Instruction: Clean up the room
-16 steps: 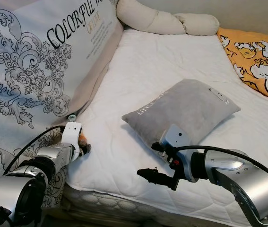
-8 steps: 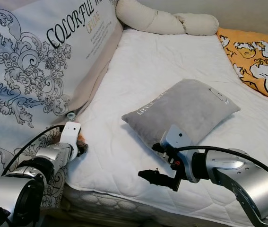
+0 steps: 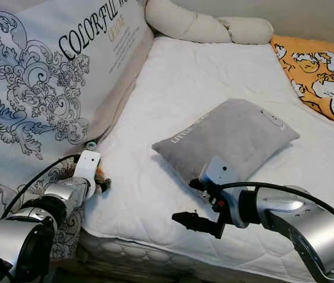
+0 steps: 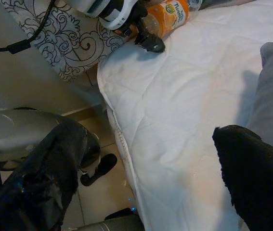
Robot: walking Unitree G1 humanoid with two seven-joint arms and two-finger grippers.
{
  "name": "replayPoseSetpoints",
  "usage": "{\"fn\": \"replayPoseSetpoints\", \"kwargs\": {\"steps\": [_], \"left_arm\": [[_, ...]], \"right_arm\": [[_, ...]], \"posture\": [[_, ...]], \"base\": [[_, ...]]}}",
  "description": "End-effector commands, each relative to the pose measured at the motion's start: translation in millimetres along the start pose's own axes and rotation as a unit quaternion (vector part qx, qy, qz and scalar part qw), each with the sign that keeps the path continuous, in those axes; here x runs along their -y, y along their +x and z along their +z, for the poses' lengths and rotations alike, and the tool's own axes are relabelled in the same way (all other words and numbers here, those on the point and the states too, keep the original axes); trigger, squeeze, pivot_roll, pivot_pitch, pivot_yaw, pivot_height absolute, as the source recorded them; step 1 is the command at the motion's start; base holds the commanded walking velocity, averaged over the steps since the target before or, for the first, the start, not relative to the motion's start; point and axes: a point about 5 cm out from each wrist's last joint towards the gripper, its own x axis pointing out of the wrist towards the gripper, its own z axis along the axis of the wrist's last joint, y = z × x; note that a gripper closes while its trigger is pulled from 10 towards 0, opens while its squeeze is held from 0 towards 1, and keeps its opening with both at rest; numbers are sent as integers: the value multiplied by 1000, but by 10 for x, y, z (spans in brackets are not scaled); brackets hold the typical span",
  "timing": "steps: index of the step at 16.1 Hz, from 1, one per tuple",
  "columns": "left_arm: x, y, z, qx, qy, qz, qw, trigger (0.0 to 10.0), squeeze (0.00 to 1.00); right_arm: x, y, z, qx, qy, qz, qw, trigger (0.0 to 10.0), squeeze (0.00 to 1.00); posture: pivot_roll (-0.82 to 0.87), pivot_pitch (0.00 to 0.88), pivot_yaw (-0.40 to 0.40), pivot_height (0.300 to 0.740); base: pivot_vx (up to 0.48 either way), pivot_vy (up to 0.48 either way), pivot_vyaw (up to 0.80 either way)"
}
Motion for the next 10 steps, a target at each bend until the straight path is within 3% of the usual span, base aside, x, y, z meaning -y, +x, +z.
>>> {"fn": "replayPoseSetpoints", "kwargs": {"steps": [1,6,10], "left_arm": [[-5,2,-15,-1,9,4,1000,10000,1000],[-15,-22,219,60,-60,-2,996,10000,1000],[-82,-20,168,39,-34,29,998,10000,1000]], "right_arm": [[-17,7,-18,-4,0,6,1000,10000,0],[-10,-3,-17,-7,-2,8,1000,10000,0],[-21,3,-20,-9,-4,10,1000,10000,0]], "posture": [[-282,0,8,740],[-284,0,-1,740],[-290,0,3,740]], "base": [[0,0,0],[0,0,0],[0,0,0]]}}
